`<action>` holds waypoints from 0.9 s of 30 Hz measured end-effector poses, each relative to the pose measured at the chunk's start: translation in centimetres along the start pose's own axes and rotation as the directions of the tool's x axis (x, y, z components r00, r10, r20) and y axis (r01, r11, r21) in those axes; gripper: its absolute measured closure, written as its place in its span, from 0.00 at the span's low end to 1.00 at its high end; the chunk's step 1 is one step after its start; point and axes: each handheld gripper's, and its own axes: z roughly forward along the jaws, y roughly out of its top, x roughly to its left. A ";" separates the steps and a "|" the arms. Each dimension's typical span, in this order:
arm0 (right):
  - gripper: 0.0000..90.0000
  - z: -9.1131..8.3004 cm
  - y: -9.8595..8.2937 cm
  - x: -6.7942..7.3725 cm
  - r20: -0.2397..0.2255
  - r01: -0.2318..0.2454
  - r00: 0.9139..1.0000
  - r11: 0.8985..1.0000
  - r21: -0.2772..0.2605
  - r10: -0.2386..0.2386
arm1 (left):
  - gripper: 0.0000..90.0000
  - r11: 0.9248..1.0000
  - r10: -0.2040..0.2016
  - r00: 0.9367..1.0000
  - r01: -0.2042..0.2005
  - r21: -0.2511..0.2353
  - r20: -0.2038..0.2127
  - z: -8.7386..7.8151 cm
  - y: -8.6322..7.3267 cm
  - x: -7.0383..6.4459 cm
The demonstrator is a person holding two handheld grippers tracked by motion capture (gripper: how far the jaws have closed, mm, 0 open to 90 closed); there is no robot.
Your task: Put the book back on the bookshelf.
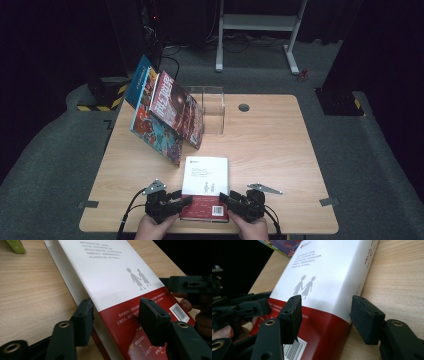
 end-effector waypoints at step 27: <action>0.42 0.3 -0.1 -0.5 -0.033 -0.008 0.999 1.000 0.009 0.008 | 0.64 0.999 0.031 0.983 -0.035 0.023 0.181 1.3 2.1 -0.8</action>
